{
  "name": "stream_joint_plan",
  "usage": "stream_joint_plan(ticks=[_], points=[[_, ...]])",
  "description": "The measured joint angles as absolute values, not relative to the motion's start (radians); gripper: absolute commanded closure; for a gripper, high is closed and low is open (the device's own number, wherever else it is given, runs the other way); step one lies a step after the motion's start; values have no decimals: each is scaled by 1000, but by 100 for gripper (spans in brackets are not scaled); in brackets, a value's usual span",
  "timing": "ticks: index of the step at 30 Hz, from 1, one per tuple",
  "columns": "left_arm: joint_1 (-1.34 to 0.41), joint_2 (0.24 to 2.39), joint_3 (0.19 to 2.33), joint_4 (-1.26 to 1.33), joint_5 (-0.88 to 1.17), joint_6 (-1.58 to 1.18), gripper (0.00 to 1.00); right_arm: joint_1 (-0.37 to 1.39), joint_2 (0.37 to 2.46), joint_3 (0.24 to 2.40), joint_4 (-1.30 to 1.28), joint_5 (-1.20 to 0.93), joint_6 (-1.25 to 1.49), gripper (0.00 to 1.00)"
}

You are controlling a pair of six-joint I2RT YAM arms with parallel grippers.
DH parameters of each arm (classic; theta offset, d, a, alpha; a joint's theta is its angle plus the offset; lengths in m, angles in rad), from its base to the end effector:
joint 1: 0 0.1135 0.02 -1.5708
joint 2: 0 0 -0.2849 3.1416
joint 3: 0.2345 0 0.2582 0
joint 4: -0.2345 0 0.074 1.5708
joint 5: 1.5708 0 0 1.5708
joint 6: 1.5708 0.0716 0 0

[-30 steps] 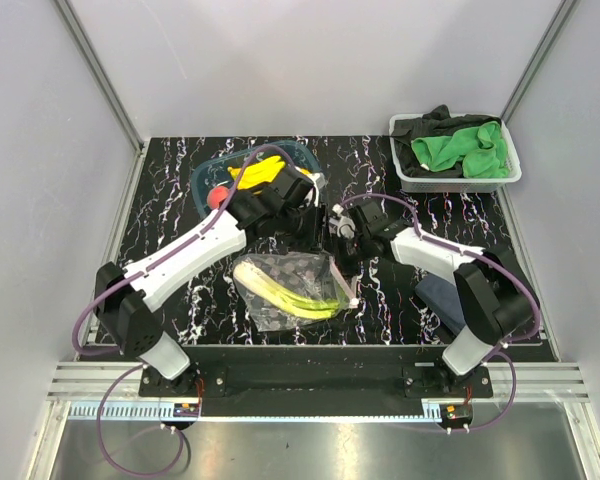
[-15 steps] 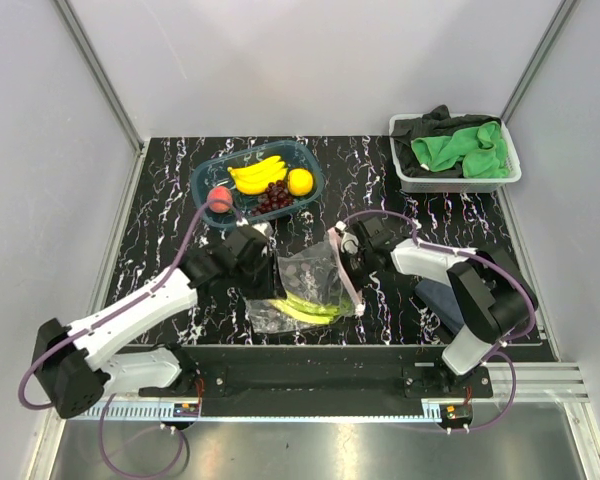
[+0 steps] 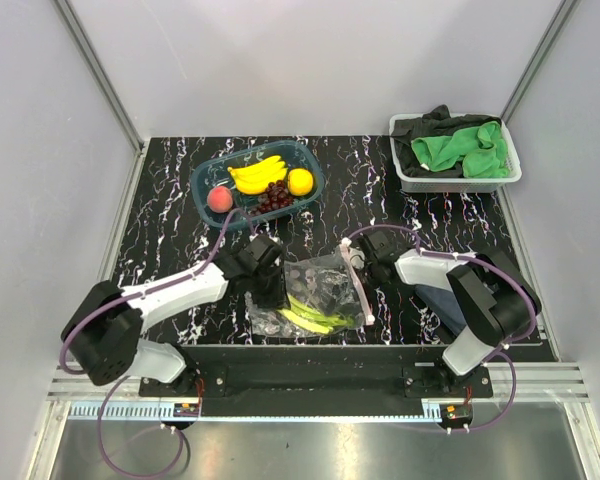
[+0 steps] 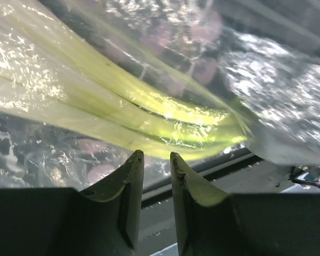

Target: Open the zip-top bag and remove the fake food

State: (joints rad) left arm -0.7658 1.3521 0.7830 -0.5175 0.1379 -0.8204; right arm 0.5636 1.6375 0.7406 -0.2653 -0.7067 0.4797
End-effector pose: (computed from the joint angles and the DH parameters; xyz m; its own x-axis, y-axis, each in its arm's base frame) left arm 0.1875 -0.1939 0.1786 -0.9709 -0.0714 -0.2285 0.0330 0.9053 -0.4234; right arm 0.2234 0.1962 0.1211 -0.9764 -0.2018 -0.0775 -0.1959 0.6743 0.7120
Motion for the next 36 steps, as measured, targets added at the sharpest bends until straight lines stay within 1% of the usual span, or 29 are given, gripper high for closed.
stream_joint_plan(ticks=[1,2,10,13,17,18,20,21,24,25,27,28,29,31,32,34,35,36], points=[[-764,1364,772,-505,143,-820,73,563,1635,733,-265,-714,477,33],[-762,1379,758,-491,151,-821,73,563,1634,727,-263,-722,476,32],[-758,1448,724,-409,210,-839,74,563,1649,692,-215,-816,474,32],[-758,1459,724,-387,223,-844,74,563,1668,686,-192,-860,482,28],[-758,1460,724,-376,229,-847,74,564,1684,686,-167,-892,493,28],[-758,1460,724,-373,231,-847,74,564,1691,685,-157,-902,495,33],[-758,1460,724,-369,234,-847,74,564,1708,685,-138,-918,505,39],[-758,1460,724,-368,236,-847,72,565,1716,685,-132,-923,508,41],[-758,1460,731,-372,236,-845,66,565,1734,685,-119,-927,519,57],[-758,1460,736,-376,236,-842,60,565,1734,685,-118,-927,523,63],[-758,1452,751,-393,233,-831,52,566,1732,686,-117,-925,529,66],[-758,1441,760,-406,229,-825,43,566,1730,686,-118,-924,532,71],[-758,1421,769,-421,223,-818,38,567,1726,686,-120,-923,533,73],[-758,1365,781,-448,210,-803,32,569,1707,686,-132,-917,535,76],[-758,1334,786,-463,202,-796,27,570,1694,688,-143,-913,535,79],[-750,1266,789,-499,188,-789,24,570,1668,699,-171,-906,535,84],[-745,1238,789,-519,181,-785,22,570,1659,704,-179,-905,533,89],[-733,1198,788,-550,169,-786,21,570,1649,711,-192,-904,532,90]])
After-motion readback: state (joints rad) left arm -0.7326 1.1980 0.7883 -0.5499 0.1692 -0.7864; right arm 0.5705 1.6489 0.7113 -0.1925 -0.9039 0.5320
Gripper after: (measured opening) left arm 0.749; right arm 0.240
